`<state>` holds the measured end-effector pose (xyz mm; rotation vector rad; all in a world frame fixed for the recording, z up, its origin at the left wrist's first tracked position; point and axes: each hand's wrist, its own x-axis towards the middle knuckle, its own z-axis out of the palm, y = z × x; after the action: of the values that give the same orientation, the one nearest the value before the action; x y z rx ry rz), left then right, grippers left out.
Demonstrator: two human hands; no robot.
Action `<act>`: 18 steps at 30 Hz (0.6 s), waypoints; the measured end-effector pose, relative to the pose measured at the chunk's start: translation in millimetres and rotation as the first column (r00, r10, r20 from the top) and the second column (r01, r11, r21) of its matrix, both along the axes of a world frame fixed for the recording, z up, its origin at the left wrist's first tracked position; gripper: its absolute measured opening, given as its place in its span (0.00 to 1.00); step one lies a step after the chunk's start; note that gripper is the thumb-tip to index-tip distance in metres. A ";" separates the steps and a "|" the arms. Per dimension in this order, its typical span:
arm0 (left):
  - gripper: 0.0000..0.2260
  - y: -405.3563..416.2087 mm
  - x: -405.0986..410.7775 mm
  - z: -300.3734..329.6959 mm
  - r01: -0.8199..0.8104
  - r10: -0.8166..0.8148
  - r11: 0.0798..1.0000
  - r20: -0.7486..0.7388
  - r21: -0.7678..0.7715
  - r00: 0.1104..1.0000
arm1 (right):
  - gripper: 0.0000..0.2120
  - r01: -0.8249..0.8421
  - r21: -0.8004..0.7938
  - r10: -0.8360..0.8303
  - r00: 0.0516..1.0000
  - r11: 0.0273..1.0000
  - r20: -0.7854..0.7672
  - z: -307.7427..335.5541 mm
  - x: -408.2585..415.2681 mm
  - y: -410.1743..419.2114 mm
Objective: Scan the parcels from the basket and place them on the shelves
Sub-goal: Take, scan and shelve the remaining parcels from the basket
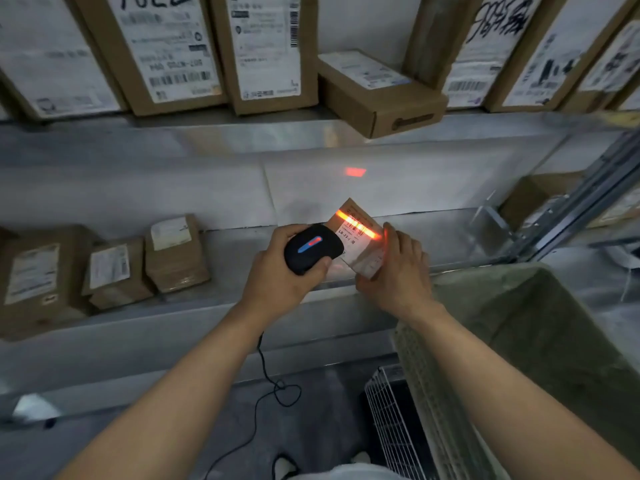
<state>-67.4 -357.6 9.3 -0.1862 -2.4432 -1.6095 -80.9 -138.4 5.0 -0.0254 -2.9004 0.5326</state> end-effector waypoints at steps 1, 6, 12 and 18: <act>0.25 -8.4 3.8 -1.1 -0.028 0.028 1.000 -0.001 0.013 1.000 | 0.51 -0.013 0.002 0.013 1.000 1.000 -0.001 -0.2 0.7 -8.8; 0.26 -42.1 27.0 -5.8 -0.141 0.142 0.989 -0.021 0.054 0.990 | 0.51 -0.086 -0.013 0.086 0.996 0.996 -0.002 -4.5 5.2 -48.5; 0.26 -80.3 55.0 -7.9 -0.269 0.269 0.961 0.010 0.068 0.963 | 0.50 -0.162 -0.129 0.168 0.985 0.978 0.037 -7.7 8.9 -93.0; 0.23 -106.3 88.6 -6.8 -0.454 0.453 0.891 0.031 0.029 0.891 | 0.44 -0.169 -0.324 0.227 0.962 0.931 0.152 -12.5 5.5 -127.6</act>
<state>21.2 -463.9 2.5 0.3869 -2.2451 -1.4426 -75.4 -266.0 -7.5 0.1868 -2.9843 1.0714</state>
